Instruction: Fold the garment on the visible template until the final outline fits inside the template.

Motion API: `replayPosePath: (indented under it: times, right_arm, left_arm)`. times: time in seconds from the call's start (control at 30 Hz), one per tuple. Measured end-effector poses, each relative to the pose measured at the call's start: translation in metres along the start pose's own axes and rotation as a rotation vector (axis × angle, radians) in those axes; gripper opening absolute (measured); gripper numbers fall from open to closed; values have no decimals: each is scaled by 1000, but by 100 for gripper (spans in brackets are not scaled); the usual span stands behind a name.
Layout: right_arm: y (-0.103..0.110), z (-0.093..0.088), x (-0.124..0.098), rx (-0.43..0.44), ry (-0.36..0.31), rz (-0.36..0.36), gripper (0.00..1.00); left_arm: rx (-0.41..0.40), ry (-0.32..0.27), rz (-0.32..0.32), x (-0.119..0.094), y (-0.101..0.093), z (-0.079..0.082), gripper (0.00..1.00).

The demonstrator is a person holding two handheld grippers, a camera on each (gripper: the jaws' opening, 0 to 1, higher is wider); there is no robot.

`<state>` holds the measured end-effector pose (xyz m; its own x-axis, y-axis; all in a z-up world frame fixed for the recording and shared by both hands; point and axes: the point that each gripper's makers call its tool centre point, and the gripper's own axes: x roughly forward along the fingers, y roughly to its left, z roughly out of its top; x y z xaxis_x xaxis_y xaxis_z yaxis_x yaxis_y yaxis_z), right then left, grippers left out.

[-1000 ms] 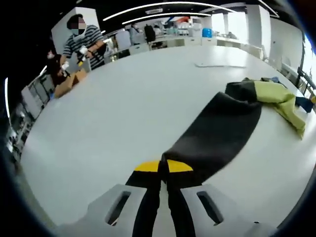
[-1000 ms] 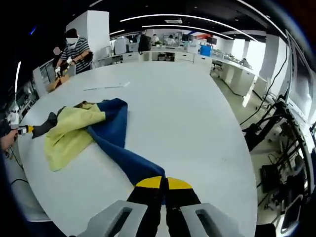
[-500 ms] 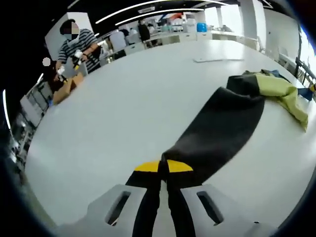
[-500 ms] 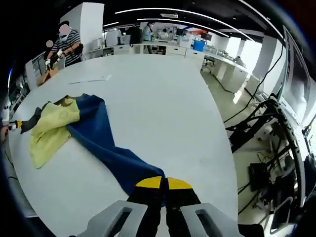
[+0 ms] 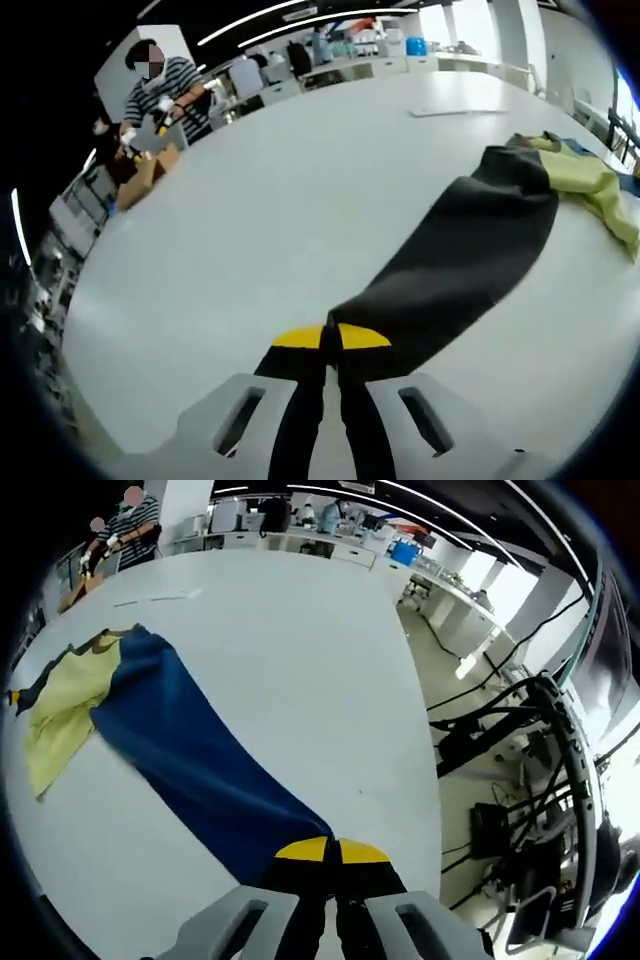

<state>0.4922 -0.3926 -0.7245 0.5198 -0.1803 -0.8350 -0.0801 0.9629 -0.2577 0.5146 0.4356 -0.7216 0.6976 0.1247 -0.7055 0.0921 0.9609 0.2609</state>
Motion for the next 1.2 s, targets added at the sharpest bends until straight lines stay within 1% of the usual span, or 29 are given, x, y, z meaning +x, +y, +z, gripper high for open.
replayPosePath:
  times: [0.07, 0.17, 0.27, 0.4, 0.6, 0.63, 0.67, 0.7, 0.8, 0.83, 0.87, 0.93, 0.97, 1.0, 1.03, 1.07, 1.13, 1.2]
  right_arm:
    - [-3, -1, 1, -2, 8, -13, 0]
    - [-6, -2, 3, -2, 16, -22, 0]
    - [-9, -4, 5, -10, 30, -31, 0]
    - [-14, -4, 5, 10, 32, -37, 0]
    - [-11, -5, 7, 6, 32, -30, 0]
    - [-10, -6, 7, 7, 30, -27, 0]
    - [-6, -6, 7, 2, 30, -5, 0]
    - [-5, -7, 6, 8, 26, -1, 0]
    - [-5, -6, 3, 19, 2, -7, 0]
    - [-4, -7, 3, 23, -1, -1, 0]
    - [-4, -7, 2, 26, -4, -1, 3]
    - [-3, -6, -1, 33, -16, 4, 13]
    - [0, -5, -3, 42, -30, 13, 19]
    - [3, -2, -5, 45, -48, 25, 24]
    - [10, 6, -8, 38, -90, 52, 28]
    - [15, 7, -10, 34, -98, 66, 34]
    - [29, 16, -16, 7, -143, 110, 45]
    - [44, 21, -22, -31, -172, 149, 54]
  left_arm:
    - [-6, 4, 2, 0, 2, -1, 0]
    - [8, 11, 10, 0, 5, -2, 0]
    - [-16, 12, 16, 1, 10, -2, 0]
    - [-5, 16, 25, 0, 14, -3, 0]
    - [0, -3, 27, -1, 13, 1, 1]
    - [-16, -39, 20, -2, 11, 6, 1]
    - [-32, -55, 11, -3, 10, 8, 1]
    - [-43, -46, 4, -3, 8, 6, 1]
    - [-11, -56, -2, -5, 5, 7, 4]
    - [-9, -62, -18, -6, 2, 9, 7]
    - [-7, -74, -24, -7, -1, 11, 11]
    - [10, -109, -46, -10, -7, 17, 21]
    - [14, -119, -58, -11, -10, 20, 24]
    - [18, -124, -65, -12, -12, 21, 28]
    - [22, -141, -84, -14, -18, 24, 33]
    - [27, -163, -110, -17, -26, 29, 37]
    - [26, -190, -136, -21, -35, 34, 46]
    - [23, -198, -140, -24, -39, 36, 50]
